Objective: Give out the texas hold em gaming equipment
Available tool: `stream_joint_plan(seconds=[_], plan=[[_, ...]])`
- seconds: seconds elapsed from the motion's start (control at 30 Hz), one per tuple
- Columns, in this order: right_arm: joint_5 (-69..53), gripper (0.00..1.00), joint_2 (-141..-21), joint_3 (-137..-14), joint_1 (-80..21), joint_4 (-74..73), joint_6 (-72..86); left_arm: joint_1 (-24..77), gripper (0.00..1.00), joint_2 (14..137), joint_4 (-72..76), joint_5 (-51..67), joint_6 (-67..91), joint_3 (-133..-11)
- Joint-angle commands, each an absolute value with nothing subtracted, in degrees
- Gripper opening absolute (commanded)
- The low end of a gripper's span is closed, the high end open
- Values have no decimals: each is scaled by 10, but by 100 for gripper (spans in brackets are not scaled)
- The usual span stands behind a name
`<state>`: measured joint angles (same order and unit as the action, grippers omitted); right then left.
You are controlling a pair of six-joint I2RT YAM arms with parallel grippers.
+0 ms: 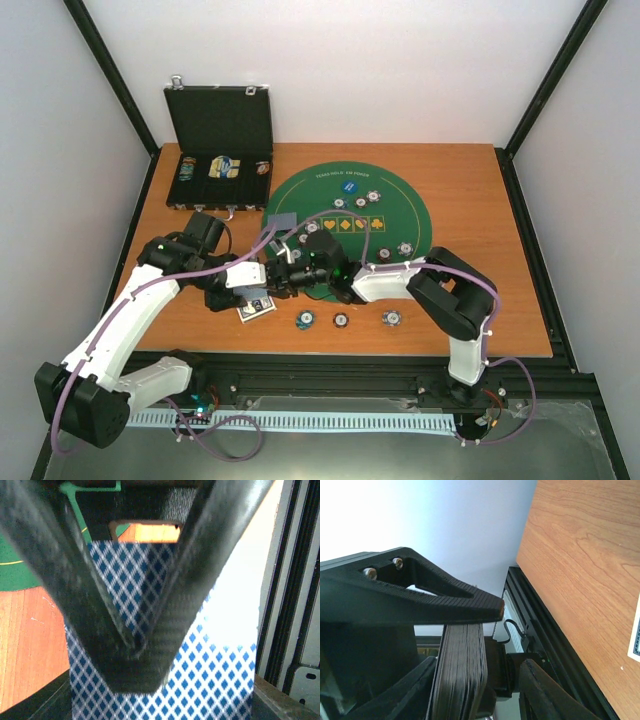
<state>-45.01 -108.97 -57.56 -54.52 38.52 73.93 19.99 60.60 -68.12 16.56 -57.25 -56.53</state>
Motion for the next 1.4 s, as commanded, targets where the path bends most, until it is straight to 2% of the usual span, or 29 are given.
stream_joint_plan(seconds=[0.0,0.6,0.63,0.8,0.93,1.17,1.37], plan=[[-437,43,-1072,-526,-531,378,739,203,19,591,-683,186,-577,-596],[-436,43,-980,-503,-516,306,699,203,19,592,-678,181,-578,-588],[-435,42,-976,-502,-516,306,700,203,19,592,-677,182,-577,-587],[-430,22,-960,-504,-515,283,694,203,19,593,-676,182,-577,-585],[-427,11,-942,-500,-506,268,693,203,18,592,-676,179,-578,-584],[-438,6,-900,-503,-459,212,664,203,18,593,-674,179,-578,-582],[-478,4,-892,-541,-358,103,588,203,18,592,-676,178,-577,-581]])
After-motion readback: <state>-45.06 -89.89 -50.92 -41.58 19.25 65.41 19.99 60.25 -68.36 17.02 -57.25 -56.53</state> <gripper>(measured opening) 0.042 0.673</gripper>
